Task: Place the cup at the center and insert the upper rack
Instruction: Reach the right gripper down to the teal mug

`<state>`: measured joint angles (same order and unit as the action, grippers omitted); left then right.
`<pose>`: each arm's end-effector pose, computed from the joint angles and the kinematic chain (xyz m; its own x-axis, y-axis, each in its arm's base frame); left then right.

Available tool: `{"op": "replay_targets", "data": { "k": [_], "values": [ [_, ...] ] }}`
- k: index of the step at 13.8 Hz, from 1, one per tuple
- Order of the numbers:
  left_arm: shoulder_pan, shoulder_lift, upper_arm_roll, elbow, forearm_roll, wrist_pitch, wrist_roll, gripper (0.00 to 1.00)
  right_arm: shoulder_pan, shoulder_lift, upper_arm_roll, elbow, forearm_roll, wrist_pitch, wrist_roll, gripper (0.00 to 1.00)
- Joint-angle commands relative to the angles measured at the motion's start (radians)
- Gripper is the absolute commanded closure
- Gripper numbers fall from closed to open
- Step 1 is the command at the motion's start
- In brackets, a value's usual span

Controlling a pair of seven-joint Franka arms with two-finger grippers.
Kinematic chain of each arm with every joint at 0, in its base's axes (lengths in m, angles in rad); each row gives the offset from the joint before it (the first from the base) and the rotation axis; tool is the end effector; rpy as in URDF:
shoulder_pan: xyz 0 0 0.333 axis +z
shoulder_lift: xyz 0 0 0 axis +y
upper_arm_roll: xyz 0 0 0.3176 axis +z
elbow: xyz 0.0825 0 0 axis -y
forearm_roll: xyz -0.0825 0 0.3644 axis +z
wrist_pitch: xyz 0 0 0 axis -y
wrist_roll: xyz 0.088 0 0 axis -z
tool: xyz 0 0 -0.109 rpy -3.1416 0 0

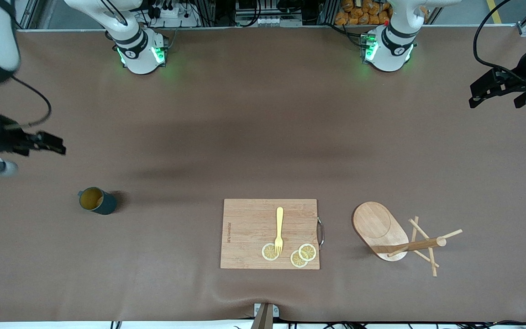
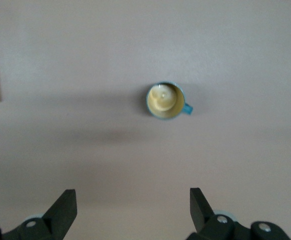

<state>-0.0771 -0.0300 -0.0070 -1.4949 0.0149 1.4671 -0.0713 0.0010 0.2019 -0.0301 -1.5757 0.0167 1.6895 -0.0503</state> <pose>0.5131 -0.0416 0.6647 0.9999 -0.0113 0.0033 -0.0112 -0.9998 -0.0148 0.5960 -0.0142 0.5173 0.9960 0.0194 -0.0873 0.0182 -0.9997 -0.0147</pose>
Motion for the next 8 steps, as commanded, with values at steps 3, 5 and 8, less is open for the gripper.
{"op": "replay_targets", "data": {
  "k": [3, 5, 8],
  "values": [
    [0.005, 0.005, 0.001, 0.002, -0.009, -0.010, 0.016, 0.00, 0.007, 0.143, -0.008, -0.053, 0.011, 0.211, 0.003, 0.00],
    [0.000, 0.005, -0.002, -0.010, -0.007, -0.008, 0.002, 0.00, 0.007, 0.191, -0.008, -0.087, 0.011, 0.306, 0.003, 0.00],
    [0.005, -0.005, -0.004, -0.028, -0.006, -0.007, 0.001, 0.00, 0.008, 0.243, -0.008, -0.142, 0.011, 0.426, 0.003, 0.00]
  ]
}}
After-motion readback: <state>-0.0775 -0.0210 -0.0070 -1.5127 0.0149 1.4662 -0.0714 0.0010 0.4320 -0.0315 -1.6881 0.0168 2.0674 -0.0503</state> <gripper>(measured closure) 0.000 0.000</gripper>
